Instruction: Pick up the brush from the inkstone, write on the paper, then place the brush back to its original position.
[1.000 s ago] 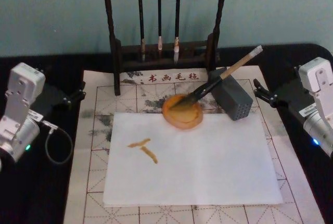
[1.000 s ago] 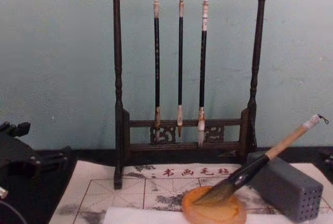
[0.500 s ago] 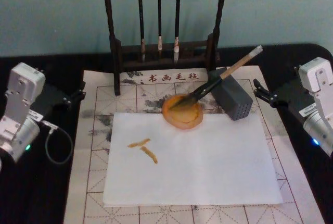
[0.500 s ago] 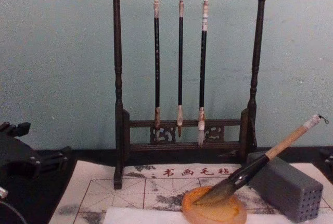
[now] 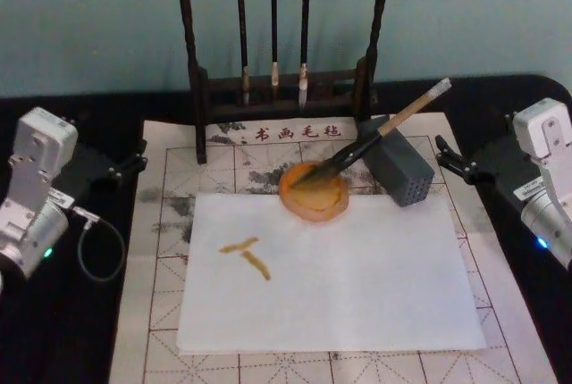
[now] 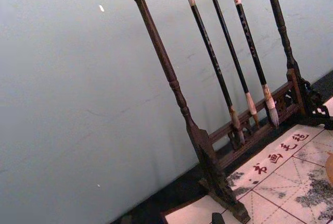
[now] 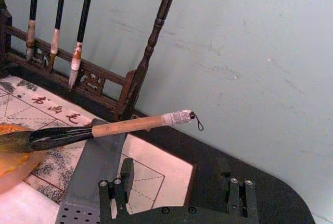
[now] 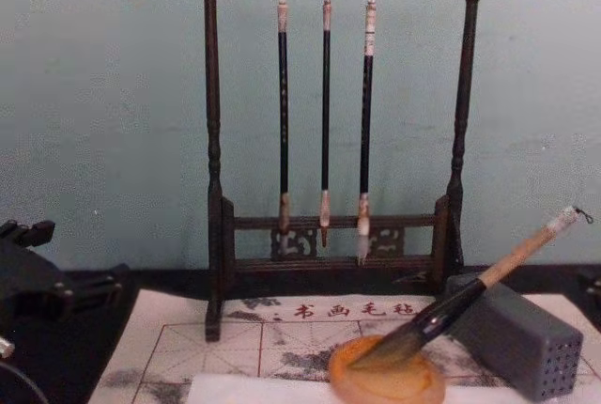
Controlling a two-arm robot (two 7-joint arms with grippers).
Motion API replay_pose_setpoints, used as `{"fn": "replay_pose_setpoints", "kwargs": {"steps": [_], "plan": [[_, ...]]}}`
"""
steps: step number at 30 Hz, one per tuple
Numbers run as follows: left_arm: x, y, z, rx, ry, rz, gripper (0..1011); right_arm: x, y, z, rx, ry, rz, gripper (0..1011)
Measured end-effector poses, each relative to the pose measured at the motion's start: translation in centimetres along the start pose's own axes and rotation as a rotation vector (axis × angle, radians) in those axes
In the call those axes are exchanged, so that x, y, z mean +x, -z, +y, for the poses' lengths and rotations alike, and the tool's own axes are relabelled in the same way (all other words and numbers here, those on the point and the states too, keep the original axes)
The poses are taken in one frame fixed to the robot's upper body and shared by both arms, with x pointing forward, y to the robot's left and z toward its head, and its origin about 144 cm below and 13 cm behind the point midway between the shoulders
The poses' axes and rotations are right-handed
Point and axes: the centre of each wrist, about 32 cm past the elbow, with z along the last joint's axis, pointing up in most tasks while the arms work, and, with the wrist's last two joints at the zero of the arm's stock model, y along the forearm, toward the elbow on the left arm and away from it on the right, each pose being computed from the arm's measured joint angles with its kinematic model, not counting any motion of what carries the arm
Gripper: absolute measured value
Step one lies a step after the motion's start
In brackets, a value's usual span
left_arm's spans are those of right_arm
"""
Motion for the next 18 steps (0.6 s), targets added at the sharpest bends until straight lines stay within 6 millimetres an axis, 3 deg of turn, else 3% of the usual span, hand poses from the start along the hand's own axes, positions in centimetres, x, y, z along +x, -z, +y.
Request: {"fn": "replay_pose_setpoints", "kwargs": {"steps": [18], "plan": [[0.0, 0.0, 0.0, 0.0, 0.0, 0.0, 1001, 0.0, 0.0, 0.0, 0.0, 0.0, 0.0, 1002]]}}
